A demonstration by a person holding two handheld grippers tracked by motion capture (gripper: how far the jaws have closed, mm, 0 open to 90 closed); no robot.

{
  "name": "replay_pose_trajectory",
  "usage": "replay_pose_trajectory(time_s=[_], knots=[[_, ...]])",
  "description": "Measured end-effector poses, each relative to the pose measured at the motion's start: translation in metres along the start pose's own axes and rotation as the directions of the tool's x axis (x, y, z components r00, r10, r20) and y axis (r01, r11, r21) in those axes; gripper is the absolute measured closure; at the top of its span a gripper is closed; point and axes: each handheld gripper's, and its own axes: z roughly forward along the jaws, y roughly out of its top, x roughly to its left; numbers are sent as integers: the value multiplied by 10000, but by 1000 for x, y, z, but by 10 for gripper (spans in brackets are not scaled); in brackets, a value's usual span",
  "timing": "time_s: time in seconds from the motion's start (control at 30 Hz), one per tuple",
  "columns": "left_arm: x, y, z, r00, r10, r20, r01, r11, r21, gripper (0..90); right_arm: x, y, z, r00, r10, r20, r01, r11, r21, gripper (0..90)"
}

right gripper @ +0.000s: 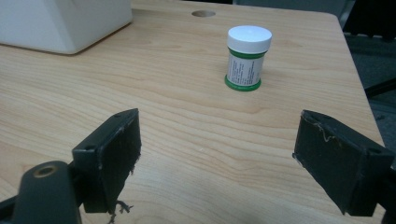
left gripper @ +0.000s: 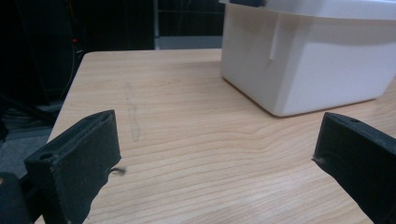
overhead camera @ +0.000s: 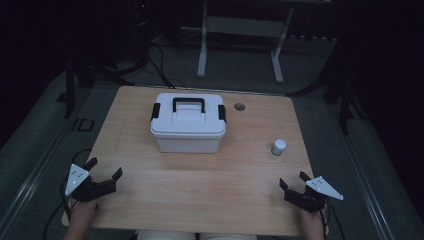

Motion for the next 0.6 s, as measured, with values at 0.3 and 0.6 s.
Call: replay_pose_trajectory(time_s=[0.3, 0.6], knots=[[5, 3, 8, 9952, -684, 704, 659, 9971, 371, 0, -2, 2, 4, 9970, 769, 91, -773, 9951, 614, 143], [16, 18, 26, 9940, -1005, 428, 923, 9824, 1624, 1, 17, 22, 20, 9940, 621, -897, -529, 9935, 1013, 125]])
